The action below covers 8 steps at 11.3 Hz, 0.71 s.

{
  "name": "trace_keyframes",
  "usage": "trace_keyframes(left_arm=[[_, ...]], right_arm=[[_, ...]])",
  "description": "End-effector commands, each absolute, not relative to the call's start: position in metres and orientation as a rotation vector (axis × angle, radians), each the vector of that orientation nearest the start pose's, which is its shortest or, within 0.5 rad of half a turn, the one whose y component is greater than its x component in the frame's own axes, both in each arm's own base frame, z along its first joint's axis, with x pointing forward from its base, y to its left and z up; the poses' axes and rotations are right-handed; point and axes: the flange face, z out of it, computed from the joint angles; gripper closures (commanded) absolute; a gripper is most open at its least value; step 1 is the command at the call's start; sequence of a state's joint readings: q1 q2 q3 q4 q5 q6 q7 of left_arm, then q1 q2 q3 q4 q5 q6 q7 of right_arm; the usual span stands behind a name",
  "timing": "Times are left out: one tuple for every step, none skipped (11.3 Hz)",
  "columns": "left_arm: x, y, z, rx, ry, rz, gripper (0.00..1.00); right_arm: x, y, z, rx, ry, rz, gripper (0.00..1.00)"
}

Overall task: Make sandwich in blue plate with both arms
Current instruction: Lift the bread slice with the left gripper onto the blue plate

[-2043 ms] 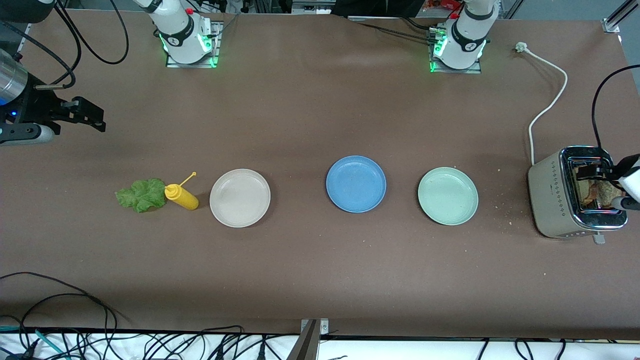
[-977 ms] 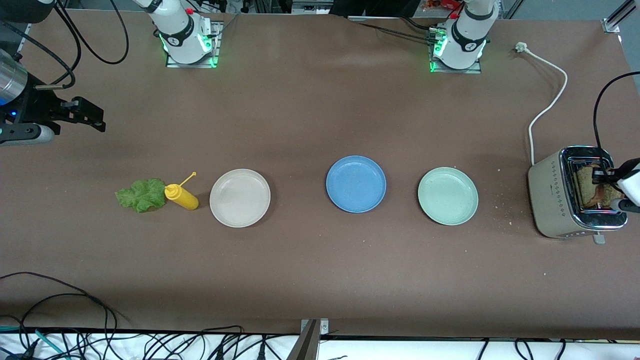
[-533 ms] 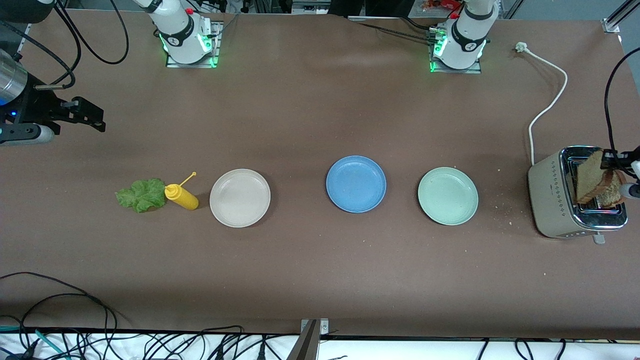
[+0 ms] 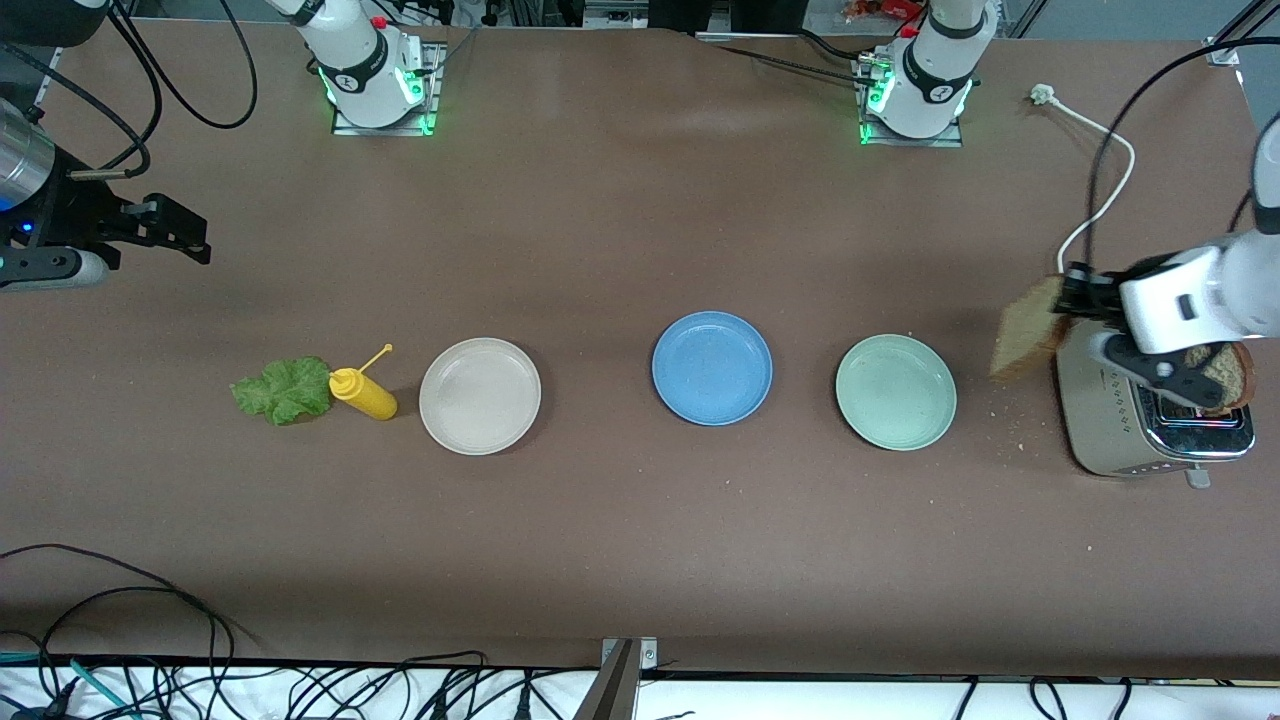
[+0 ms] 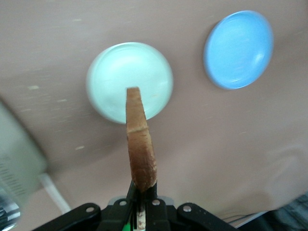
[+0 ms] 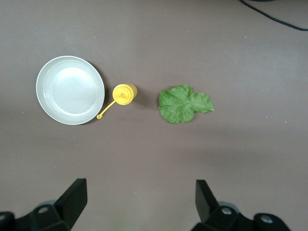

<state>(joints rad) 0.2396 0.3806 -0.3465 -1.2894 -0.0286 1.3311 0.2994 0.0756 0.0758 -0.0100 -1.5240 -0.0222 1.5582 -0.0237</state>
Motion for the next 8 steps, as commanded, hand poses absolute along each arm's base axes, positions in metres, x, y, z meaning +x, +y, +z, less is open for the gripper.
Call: trace_keyframes(left_arm=[[0.631, -0.144, 0.486, -3.399, 0.543, 0.667, 1.0], [0.634, -0.175, 0.47, -3.452, 0.518, 0.689, 1.0], [0.638, -0.198, 0.445, -3.525, 0.529, 0.763, 1.0], [0.644, -0.219, 0.42, -3.618, 0.529, 0.827, 1.0], [0.648, -0.245, 0.401, -3.693, 0.527, 0.819, 1.0], [0.648, -0.279, 0.379, -3.728, 0.551, 0.753, 1.0], [0.642, -0.314, 0.356, -3.723, 0.606, 0.732, 1.0], [0.636, -0.333, 0.328, -3.719, 0.669, 0.723, 1.0]], right_arm=[[0.576, 0.035, 0.608, -3.172, -0.153, 0.067, 0.0], [0.576, 0.034, 0.608, -3.173, -0.151, 0.067, 0.0], [0.576, 0.035, 0.608, -3.172, -0.153, 0.067, 0.0], [0.576, 0.035, 0.608, -3.172, -0.155, 0.067, 0.0], [0.576, 0.035, 0.608, -3.172, -0.155, 0.067, 0.0], [0.576, 0.034, 0.608, -3.172, -0.153, 0.067, 0.0], [0.576, 0.034, 0.608, -3.172, -0.153, 0.067, 0.0], [0.576, 0.035, 0.608, -3.172, -0.155, 0.067, 0.0]])
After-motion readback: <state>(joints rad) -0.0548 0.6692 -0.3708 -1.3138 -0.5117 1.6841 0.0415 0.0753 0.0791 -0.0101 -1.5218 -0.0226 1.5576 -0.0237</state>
